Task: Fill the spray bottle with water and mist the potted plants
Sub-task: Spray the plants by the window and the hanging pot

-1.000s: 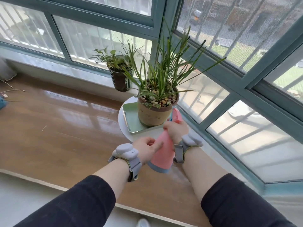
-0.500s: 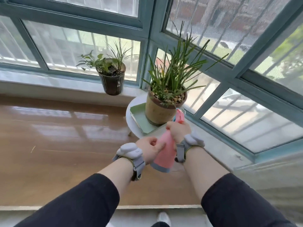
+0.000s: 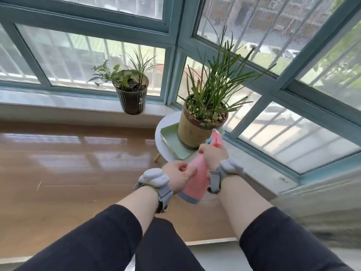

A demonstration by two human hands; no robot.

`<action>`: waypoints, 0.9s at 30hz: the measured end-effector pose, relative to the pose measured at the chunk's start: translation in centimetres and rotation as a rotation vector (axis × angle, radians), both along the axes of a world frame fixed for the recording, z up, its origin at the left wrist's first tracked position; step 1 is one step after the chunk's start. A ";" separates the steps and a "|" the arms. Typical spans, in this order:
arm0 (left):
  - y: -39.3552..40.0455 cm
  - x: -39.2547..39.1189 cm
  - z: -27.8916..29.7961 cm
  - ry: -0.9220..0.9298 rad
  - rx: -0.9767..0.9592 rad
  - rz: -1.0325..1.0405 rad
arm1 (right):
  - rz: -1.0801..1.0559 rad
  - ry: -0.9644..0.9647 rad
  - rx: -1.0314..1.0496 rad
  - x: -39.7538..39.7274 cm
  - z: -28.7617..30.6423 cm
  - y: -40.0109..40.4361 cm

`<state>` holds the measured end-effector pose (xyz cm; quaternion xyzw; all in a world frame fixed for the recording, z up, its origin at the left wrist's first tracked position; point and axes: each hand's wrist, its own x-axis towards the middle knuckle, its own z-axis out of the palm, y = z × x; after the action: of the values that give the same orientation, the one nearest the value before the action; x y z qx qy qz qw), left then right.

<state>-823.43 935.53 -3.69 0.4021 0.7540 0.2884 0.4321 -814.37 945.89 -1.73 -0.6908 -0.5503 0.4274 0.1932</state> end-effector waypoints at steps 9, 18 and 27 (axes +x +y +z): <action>3.6 -4.4 -0.4 0.050 -0.077 -0.087 | -0.107 0.076 -0.019 -2.8 -2.6 1.7; 8.1 -7.8 0.6 0.093 -0.269 -0.206 | -0.254 0.111 -0.163 -5.6 -2.6 4.6; 9.7 -10.0 1.9 0.088 -0.338 -0.242 | -0.201 0.056 -0.267 -7.4 -0.5 5.7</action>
<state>-833.41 945.19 -1.75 0.4235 0.7560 0.0859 0.4916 -821.74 951.60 -2.20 -0.7497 -0.4114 0.4942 0.1566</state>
